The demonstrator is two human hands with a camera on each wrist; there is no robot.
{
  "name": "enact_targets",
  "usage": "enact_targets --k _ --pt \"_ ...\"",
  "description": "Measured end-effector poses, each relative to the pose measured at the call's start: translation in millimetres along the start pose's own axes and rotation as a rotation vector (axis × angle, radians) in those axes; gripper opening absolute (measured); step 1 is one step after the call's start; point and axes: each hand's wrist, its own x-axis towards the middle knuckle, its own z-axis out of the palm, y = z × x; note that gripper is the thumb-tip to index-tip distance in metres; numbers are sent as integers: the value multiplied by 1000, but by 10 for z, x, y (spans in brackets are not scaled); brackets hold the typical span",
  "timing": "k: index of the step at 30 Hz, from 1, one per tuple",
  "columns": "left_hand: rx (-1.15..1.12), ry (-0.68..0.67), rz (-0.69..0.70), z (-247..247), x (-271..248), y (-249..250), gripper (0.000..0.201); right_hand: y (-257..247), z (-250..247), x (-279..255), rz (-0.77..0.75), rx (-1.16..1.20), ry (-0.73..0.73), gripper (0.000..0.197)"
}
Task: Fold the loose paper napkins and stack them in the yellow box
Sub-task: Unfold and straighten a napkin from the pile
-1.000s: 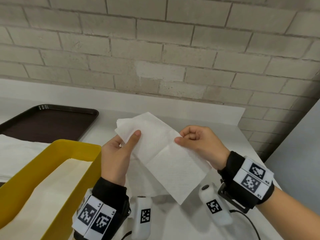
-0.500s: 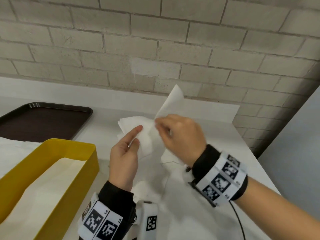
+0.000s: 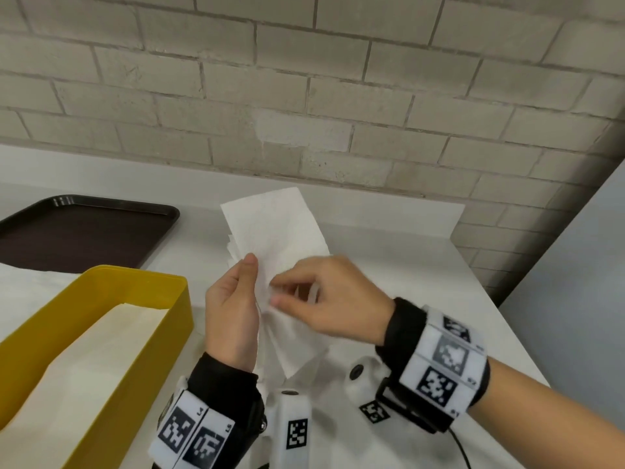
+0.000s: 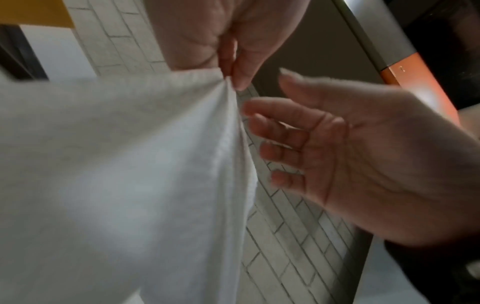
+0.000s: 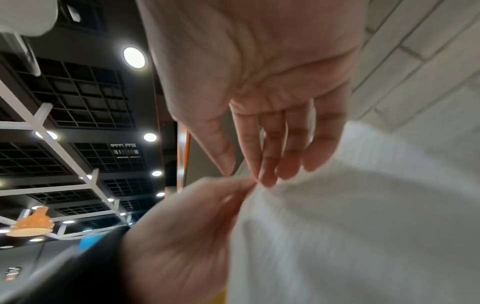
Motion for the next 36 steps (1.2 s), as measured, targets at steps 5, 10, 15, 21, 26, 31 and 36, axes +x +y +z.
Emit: enact_targets --k 5,10,15,21,26,31,36 --pt "294 -157 192 -20 -80 -22 58 126 -561 191 -104 -94 126 61" --pt "373 -264 234 -18 -122 -45 34 127 -758 312 -48 172 -159 27" --pt "369 -307 257 -43 -154 -22 24 155 -696 296 -79 208 -117 15" --pt "312 -254 289 -15 -193 -6 17 173 -646 242 -102 391 -35 10" --pt "186 -201 240 8 -204 34 16 187 -703 186 -132 401 -33 6" --pt "204 -286 255 22 -218 33 36 187 -706 136 -118 350 -22 6" --pt "243 -289 258 107 -247 20 19 198 -592 146 -38 311 -123 18"
